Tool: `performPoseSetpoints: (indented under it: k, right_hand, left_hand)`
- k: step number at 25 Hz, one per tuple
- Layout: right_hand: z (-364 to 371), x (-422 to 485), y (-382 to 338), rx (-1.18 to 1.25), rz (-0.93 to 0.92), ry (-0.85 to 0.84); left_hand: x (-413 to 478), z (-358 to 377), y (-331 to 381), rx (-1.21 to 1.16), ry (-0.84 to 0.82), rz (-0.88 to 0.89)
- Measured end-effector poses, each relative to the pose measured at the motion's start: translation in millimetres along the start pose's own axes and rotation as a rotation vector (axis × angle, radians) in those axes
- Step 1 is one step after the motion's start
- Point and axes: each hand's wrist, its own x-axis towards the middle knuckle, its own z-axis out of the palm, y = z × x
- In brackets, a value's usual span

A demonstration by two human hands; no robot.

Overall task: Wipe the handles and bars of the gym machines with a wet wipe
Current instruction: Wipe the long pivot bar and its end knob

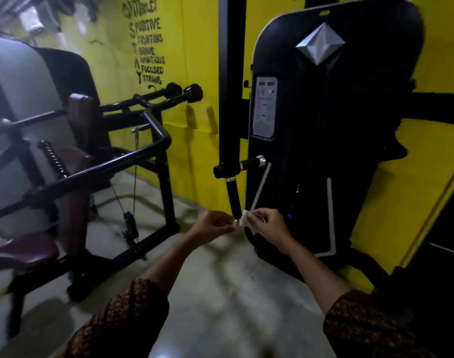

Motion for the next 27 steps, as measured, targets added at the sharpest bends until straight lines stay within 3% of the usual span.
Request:
performPoseSetpoints:
  k: [3, 6, 9, 13, 16, 18, 23, 27]
  right_hand:
    - [20, 22, 13, -0.023, -0.001, 0.049]
    - [34, 50, 20, -0.019, -0.026, 0.199]
    - [47, 77, 22, 0.054, 0.038, 0.437]
    - [65, 103, 22, 0.173, 0.118, 0.559]
    - [75, 115, 23, 0.235, 0.050, 0.702]
    - [82, 123, 28, 0.244, -0.080, 0.784]
    - [115, 144, 57, 0.030, -0.216, 0.414]
    - [120, 139, 103, -0.187, -0.436, 0.387]
  left_hand:
    - [12, 0, -22, 0.045, -0.017, -0.039]
    - [45, -7, -44, 0.073, 0.088, -0.023]
    - [77, -18, -56, 0.076, 0.176, 0.056]
    - [115, -33, -66, 0.042, 0.380, 0.214]
    - [135, -34, -67, 0.111, 0.586, 0.319]
    - [144, -29, -67, 0.139, 0.613, 0.369]
    - [167, -19, -70, 0.132, 0.555, 0.440]
    - [175, -8, -74, 0.161, 0.598, 0.436]
